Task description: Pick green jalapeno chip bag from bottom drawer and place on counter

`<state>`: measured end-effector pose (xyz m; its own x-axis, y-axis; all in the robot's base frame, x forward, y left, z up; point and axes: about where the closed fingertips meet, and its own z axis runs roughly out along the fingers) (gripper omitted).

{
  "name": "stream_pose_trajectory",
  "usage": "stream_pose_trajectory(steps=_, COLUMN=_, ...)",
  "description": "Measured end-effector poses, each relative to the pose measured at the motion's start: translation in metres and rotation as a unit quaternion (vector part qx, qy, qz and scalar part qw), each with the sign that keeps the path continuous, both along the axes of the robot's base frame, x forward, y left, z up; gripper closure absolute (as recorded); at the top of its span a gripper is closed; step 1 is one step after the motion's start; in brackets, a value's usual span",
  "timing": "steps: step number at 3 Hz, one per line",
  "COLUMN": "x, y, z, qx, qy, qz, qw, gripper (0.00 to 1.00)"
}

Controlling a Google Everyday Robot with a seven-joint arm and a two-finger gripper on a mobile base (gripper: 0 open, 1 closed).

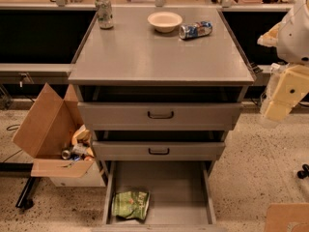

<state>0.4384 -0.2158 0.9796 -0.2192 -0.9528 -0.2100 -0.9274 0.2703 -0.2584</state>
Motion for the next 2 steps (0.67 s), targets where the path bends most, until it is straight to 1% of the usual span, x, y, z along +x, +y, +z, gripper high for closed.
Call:
stream_pose_trajectory(steps=1, x=0.000, y=0.000, z=0.000, qx=0.000, qy=0.000, qz=0.000, qw=1.0000, gripper=0.00)
stream_pose_trajectory(steps=2, x=0.001, y=0.009, z=-0.017, qx=0.007, qy=0.007, qz=0.017, qw=0.9998, gripper=0.00)
